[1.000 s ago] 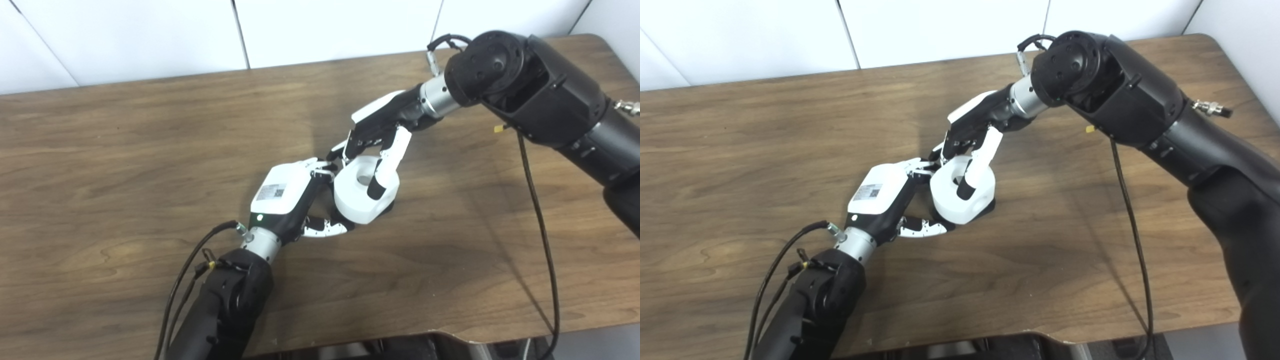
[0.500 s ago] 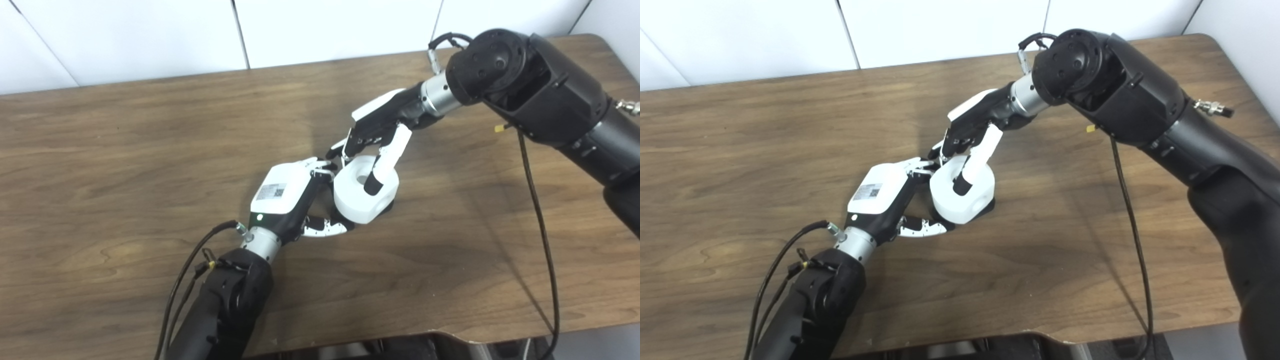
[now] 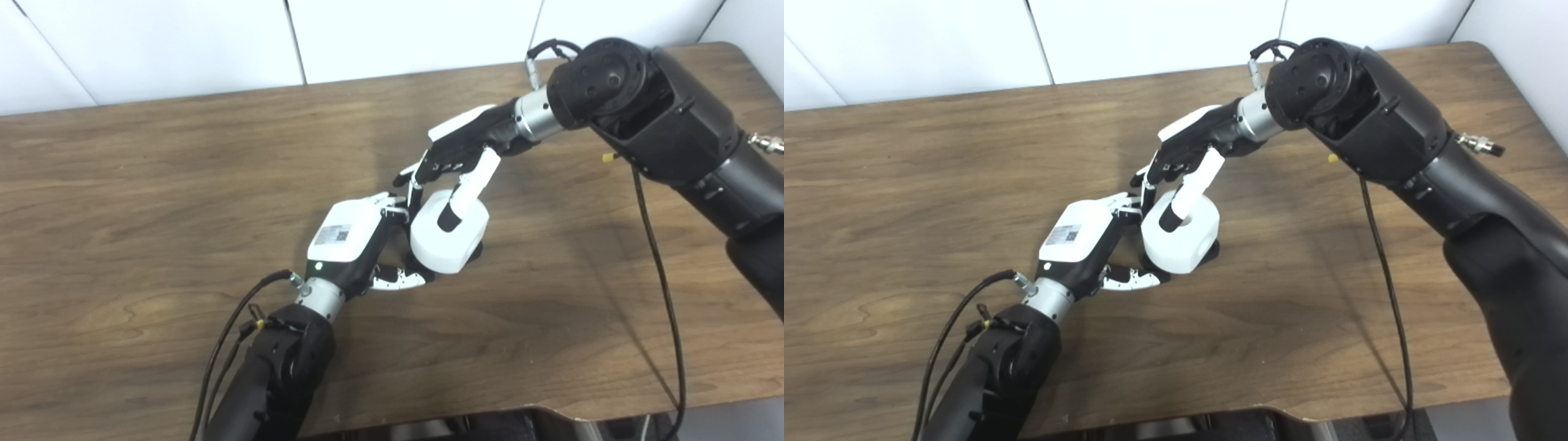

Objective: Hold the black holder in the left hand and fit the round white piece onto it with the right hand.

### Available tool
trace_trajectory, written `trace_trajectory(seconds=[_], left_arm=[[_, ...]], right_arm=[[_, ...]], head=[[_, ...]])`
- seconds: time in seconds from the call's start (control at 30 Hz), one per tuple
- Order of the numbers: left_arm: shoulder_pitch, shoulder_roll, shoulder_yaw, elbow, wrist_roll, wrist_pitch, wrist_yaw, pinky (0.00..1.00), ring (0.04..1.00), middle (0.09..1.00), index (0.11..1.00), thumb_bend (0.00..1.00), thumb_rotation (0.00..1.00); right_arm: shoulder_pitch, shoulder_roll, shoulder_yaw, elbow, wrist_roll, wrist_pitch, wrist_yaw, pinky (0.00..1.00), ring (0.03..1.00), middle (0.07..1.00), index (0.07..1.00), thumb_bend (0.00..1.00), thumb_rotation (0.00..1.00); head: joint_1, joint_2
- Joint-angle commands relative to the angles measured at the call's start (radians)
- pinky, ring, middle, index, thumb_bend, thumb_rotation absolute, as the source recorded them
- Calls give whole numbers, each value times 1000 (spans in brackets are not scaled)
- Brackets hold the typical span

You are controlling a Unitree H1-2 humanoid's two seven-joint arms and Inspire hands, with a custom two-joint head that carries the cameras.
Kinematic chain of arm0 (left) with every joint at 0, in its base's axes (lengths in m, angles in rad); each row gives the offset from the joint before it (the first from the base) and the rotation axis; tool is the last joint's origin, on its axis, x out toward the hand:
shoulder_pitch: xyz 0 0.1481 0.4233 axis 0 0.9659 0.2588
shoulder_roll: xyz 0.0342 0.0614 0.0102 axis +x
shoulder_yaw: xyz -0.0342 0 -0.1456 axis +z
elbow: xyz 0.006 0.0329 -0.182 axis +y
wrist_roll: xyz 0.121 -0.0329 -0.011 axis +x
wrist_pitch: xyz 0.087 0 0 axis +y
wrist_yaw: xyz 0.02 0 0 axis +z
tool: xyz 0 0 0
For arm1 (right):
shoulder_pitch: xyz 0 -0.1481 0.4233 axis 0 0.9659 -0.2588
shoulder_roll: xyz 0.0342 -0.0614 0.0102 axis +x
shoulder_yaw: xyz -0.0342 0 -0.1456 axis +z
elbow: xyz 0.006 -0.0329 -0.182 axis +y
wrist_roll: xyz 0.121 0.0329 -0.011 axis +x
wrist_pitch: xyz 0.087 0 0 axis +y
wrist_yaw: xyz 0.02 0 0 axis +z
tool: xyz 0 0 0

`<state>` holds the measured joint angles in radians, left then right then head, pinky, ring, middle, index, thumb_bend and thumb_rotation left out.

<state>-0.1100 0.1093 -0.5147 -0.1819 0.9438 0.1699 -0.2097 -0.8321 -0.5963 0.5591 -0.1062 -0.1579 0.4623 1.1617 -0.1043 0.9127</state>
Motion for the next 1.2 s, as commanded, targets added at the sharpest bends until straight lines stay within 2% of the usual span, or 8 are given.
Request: trace_trajectory(seconds=[0.0,0.23,0.63,0.87,1.17], left_arm=[[3,1,-4,22,4,15,-26,851,886,831,489,512,53],[2,1,-5,23,5,17,-29,855,888,833,489,512,53],[1,2,-6,19,5,19,-35,850,889,833,489,511,53],[3,4,-5,17,5,20,-38,855,889,830,489,511,54],[13,5,6,11,-11,21,-35,847,886,820,489,511,54]], right_arm=[[-31,-3,-33,-15,-13,8,48,1000,1000,1000,703,1000,652],[-5,14,-76,-19,-45,8,52,1000,1000,1000,694,1000,642],[8,20,-106,-30,-81,7,43,1000,1000,1000,715,1000,670],[10,17,-135,-36,-91,7,23,1000,1000,1000,743,1000,739],[33,39,-203,-30,-106,7,45,1000,1000,1000,772,1000,702]], head=[[-1,0],[1,1],[5,0],[4,-2],[8,-7]])
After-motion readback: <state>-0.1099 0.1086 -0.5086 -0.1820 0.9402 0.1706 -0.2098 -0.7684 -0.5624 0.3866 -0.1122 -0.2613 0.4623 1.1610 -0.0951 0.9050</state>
